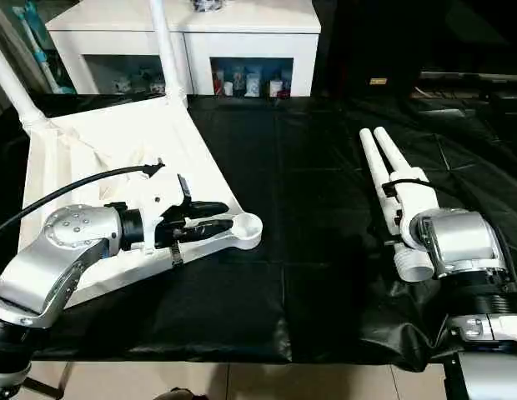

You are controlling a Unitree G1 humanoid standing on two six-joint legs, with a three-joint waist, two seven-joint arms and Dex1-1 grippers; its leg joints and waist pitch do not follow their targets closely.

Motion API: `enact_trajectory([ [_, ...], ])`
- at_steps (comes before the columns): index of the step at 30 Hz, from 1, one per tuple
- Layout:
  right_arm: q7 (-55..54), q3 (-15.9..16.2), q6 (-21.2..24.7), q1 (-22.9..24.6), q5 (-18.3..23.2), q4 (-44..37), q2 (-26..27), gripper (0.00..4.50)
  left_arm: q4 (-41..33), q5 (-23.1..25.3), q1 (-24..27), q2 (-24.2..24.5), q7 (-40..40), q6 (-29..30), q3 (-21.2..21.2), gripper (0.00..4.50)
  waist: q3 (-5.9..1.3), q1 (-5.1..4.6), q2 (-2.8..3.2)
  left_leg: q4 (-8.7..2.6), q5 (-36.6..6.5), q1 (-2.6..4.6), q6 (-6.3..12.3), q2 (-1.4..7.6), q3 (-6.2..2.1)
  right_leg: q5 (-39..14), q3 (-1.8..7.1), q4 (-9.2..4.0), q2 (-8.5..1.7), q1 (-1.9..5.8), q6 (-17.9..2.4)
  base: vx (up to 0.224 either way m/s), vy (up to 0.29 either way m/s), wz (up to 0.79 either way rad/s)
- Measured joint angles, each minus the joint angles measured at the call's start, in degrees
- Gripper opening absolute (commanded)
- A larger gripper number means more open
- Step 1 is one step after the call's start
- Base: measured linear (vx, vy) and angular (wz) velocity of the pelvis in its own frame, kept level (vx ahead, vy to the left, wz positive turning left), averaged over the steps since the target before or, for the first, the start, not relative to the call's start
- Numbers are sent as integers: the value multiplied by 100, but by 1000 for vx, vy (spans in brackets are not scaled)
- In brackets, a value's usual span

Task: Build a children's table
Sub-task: Pick table leg

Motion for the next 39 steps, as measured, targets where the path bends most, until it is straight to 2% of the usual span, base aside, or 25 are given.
enact_trajectory([
  [14,177,42,229,3,181,-437,187,446,-27,0,0,38,1,-4,-33,131,0,9,1,2,0,1,0,0,0,1,0,2,0,0,0,0,0,0],
  [20,-74,16,176,-110,157,-121,216,446,-32,1,0,43,3,-34,-71,131,0,3,1,3,0,1,0,1,0,1,1,3,0,0,0,0,0,0],
  [27,-193,-198,97,-156,198,90,541,446,-32,3,0,53,7,-45,-71,131,0,-2,-1,3,0,1,0,1,0,1,0,5,0,-1,1,0,0,0],
  [39,-182,-194,105,-232,320,157,607,446,-32,4,0,67,47,-68,-71,131,0,3,-2,10,0,0,0,1,0,2,1,9,0,-1,1,0,0,0],
])
